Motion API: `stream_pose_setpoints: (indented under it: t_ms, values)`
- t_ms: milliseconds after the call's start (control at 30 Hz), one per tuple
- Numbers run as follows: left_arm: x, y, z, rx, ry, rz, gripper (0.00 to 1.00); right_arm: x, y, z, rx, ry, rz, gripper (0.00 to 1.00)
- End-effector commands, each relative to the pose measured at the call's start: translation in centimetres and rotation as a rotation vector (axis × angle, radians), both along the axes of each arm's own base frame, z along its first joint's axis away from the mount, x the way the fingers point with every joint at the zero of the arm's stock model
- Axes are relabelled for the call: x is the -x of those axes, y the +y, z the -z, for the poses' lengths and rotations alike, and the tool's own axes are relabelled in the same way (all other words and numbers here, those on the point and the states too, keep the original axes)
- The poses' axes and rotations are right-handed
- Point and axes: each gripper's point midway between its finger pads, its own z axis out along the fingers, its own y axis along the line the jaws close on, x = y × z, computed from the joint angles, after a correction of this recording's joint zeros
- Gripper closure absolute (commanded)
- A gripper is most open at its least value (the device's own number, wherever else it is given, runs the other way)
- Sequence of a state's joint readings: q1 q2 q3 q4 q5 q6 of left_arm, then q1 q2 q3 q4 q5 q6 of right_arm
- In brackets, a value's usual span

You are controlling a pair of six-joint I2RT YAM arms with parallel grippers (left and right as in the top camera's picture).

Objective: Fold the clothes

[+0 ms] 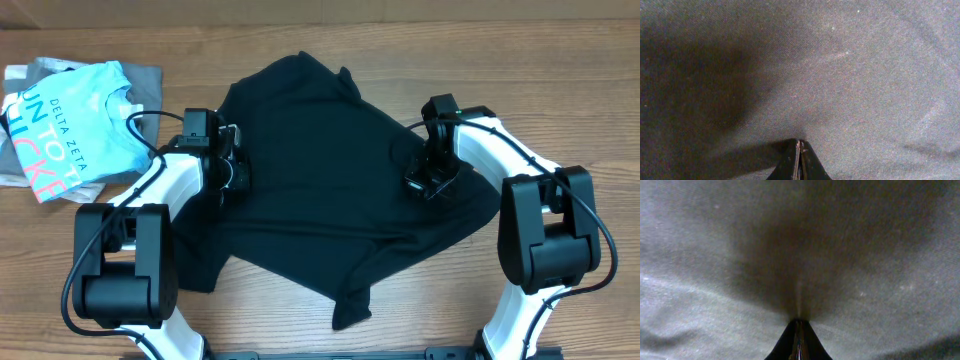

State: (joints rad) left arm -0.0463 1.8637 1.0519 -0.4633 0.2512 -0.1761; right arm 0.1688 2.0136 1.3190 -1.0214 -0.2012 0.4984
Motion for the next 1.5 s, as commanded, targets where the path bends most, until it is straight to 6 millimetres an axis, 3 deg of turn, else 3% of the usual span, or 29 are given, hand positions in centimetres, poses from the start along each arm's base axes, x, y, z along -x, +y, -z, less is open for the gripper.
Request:
stream_pose_setpoints:
  t_ms: [0,133,233,433,733,933,1133,1300,1467]
  values:
    - [0.6,0.1,1.7,-0.021,0.047,0.001,0.96,0.3,-1.2,0.7,0.028,0.002,0.033,0.96]
    - [0.5,0.1,1.7,-0.021,0.043,-0.007,0.88,-0.2,-2.3,1.1,0.035,-0.017,0.065,0.96]
    - [0.4,0.1,1.7,-0.021,0.040,-0.009,0.94,-1.2,-3.4,1.2,0.040,-0.050,0.097,0.96]
    - [0.4,0.1,1.7,-0.008,0.054,-0.057,0.95,-2.4,-5.7,1.2,0.039,-0.082,0.178,0.96]
    - [1.4,0.0,1.9,0.034,0.134,-0.189,0.96,-5.0,-6.6,1.2,0.029,-0.183,0.207,0.96]
    - [1.9,-2.6,1.2,0.201,0.207,-0.270,0.96,-8.3,-6.6,1.6,0.016,-0.306,0.209,0.96]
    - [3.3,-5.0,1.3,0.203,0.269,-0.277,0.96,-12.1,-5.6,2.5,-0.053,-0.433,0.203,0.96]
    - [4.5,-9.1,1.4,0.174,0.274,-0.220,0.96,-16.6,-5.7,-1.0,-0.066,-0.569,0.199,0.96]
    - [5.1,-12.3,1.5,0.136,0.236,-0.172,0.96,-20.4,-5.8,-6.1,-0.070,-0.673,0.189,0.96]
